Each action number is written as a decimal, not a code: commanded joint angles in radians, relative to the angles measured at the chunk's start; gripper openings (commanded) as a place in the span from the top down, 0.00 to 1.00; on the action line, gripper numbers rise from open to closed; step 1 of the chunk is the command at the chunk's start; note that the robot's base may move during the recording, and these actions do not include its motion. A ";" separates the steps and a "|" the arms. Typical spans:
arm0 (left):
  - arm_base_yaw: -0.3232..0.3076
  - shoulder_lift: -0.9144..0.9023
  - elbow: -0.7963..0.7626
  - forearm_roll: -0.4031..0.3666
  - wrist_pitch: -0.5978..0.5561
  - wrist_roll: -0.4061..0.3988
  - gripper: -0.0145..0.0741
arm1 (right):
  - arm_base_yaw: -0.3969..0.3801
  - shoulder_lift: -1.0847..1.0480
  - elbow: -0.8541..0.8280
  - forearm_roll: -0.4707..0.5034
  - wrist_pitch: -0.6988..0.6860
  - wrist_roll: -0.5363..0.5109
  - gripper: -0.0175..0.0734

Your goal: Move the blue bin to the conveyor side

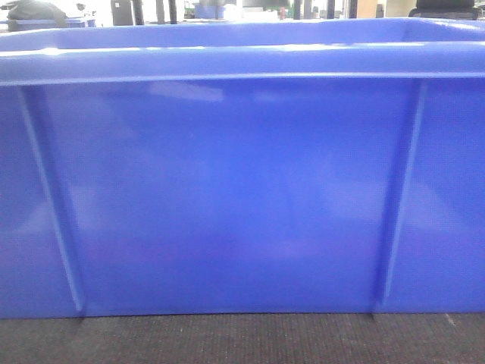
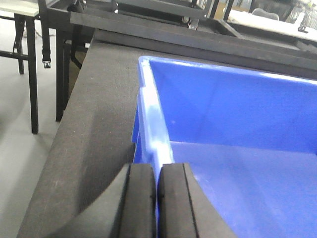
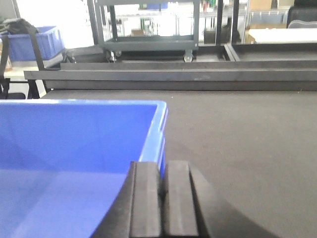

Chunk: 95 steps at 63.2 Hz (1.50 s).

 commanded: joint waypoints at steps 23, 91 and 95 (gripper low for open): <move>-0.006 -0.359 0.140 0.010 -0.030 0.000 0.82 | -0.004 -0.263 0.111 -0.015 0.036 -0.007 0.90; -0.006 -0.359 0.140 0.010 -0.032 0.000 0.82 | -0.130 -0.263 0.335 0.141 -0.190 -0.243 0.90; -0.006 -0.359 0.140 0.010 -0.032 0.000 0.82 | -0.162 -0.263 0.380 0.159 -0.239 -0.243 0.90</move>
